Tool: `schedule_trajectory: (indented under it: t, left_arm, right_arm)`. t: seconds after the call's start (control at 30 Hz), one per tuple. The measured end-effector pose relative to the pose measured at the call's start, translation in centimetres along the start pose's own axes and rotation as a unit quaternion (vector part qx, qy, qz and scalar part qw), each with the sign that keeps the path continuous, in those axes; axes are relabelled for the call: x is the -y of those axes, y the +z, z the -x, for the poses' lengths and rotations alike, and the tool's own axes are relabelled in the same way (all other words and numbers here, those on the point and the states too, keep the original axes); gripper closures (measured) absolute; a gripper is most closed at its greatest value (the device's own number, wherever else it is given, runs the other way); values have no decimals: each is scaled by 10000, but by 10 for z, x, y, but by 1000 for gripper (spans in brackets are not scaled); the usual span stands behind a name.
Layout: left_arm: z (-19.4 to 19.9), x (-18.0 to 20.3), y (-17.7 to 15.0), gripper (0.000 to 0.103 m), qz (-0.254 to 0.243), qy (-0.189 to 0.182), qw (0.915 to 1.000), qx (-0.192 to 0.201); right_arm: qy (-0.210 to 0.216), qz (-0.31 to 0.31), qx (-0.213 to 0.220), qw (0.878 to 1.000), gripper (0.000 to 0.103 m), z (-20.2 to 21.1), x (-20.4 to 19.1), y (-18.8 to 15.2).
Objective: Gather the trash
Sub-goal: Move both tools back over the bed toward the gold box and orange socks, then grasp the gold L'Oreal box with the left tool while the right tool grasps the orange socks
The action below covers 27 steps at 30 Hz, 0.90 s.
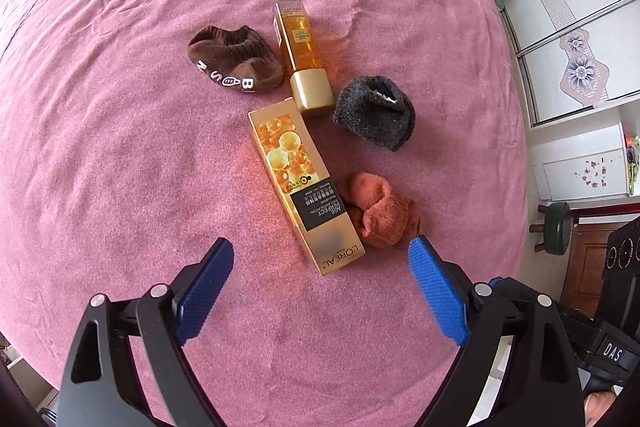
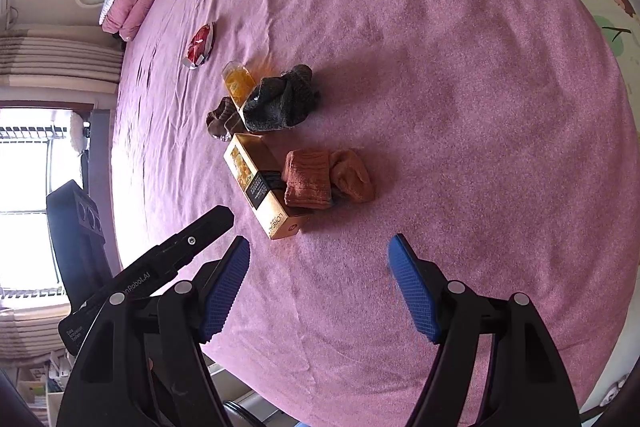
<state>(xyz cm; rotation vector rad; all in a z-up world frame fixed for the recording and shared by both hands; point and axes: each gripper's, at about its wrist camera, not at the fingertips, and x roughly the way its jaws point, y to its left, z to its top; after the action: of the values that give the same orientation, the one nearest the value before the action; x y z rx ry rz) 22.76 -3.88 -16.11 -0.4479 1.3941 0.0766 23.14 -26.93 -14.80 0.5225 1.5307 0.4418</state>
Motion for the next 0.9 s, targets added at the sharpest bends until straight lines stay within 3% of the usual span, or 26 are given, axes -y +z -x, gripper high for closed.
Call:
schedule_trajectory:
  t: [0.3, 0.57, 0.67, 0.83, 0.9]
  left_arm:
    - [-41, -18, 29, 13, 636, -22, 9975, -310]
    - [-71, -18, 49, 15, 878, 7, 9947, -541]
    - [-81, -16, 54, 27, 885, 158, 9937, -665]
    - [-83, -19, 54, 57, 924, 414, 9927, -661]
    - [-79, -27, 51, 60, 960, 327, 9930, -612]
  right_arm:
    - [-15, -191, -255, 9995, 33, -32, 6, 20]
    - [-23, -324, -436, 9985, 33, -52, 12, 32]
    - [-33, -371, -467, 9982, 33, -57, 13, 34]
    - [-70, -415, -517, 9978, 31, -64, 15, 37]
    - [-100, -424, -543, 9976, 30, -68, 14, 38]
